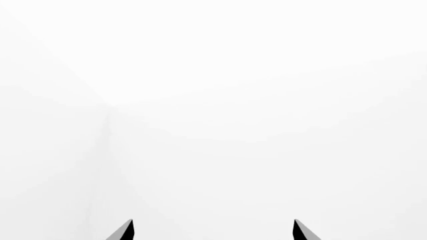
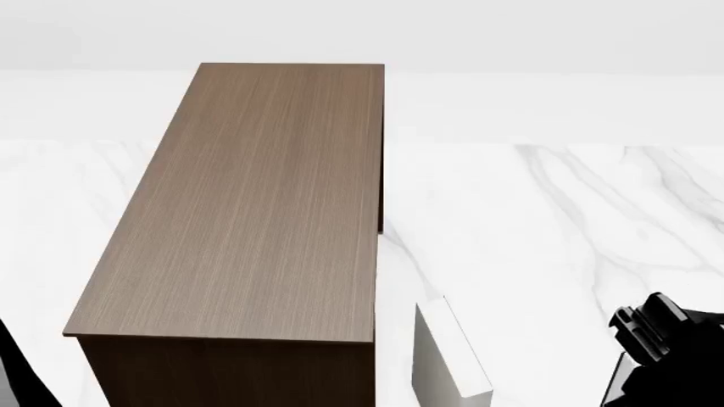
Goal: Pick up the book in the middle and place it on the cabinet shelf.
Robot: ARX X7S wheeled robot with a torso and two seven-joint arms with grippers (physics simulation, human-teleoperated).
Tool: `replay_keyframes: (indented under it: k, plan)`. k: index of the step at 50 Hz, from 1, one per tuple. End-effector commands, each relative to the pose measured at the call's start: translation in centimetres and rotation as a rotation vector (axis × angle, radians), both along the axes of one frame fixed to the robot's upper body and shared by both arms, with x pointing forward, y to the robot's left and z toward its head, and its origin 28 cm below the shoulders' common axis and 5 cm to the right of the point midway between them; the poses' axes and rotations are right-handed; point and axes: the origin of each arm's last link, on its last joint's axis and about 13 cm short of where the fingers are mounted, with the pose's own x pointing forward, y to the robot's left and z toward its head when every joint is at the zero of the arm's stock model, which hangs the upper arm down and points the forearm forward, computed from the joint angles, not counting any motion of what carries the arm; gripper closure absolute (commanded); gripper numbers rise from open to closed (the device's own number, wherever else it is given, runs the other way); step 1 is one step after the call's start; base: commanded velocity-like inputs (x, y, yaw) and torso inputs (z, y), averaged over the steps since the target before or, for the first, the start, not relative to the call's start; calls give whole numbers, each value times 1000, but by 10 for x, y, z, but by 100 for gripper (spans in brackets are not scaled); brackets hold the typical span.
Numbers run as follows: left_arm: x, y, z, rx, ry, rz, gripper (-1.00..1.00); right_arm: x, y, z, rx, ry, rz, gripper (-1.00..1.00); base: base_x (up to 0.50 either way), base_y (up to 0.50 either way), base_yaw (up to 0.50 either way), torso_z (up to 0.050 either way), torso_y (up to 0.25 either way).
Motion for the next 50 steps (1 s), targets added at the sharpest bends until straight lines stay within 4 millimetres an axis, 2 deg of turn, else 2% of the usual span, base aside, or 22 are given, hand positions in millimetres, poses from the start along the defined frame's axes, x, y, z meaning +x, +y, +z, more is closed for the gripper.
replay_keyframes:
  k: [1,26,50]
  plan:
    - [1,2,1,1,-2,9,-100,-4,9,0,8,13,19,-100,0,0,0,0,0]
    - [0,1,1,6,2,1,-100,-17,25,-6,-17,17,60,-100,0,0,0,0,0]
    - [0,2,0,8,3,1,-100,-21,34,-14,-40,37,134,-100,0,0,0,0,0]
